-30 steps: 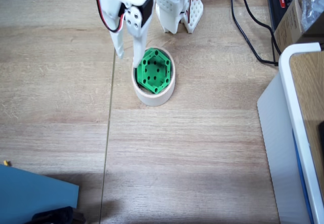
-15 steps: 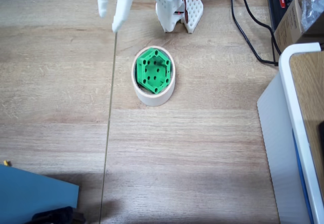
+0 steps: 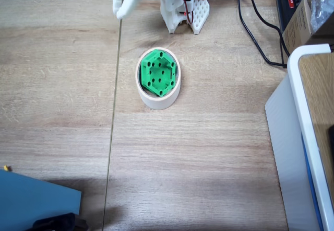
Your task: Grasp a component and put it in the bin.
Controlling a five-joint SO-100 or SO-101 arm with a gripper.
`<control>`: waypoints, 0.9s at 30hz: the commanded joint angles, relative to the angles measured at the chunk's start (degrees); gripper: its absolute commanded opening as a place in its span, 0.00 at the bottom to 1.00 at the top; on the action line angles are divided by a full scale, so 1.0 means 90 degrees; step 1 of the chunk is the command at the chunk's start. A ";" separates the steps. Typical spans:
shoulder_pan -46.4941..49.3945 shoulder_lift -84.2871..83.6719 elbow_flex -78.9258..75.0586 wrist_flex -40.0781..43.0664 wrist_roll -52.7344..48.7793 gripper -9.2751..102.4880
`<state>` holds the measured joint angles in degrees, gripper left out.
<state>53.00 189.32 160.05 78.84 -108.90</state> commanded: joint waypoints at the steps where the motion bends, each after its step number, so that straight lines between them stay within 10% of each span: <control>1: 0.0186 0.0469 0.0537 -0.0078 0.0010 0.08; 27: 0.0342 0.0459 0.2793 0.0029 0.0098 0.08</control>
<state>55.55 193.10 183.34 78.05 -108.37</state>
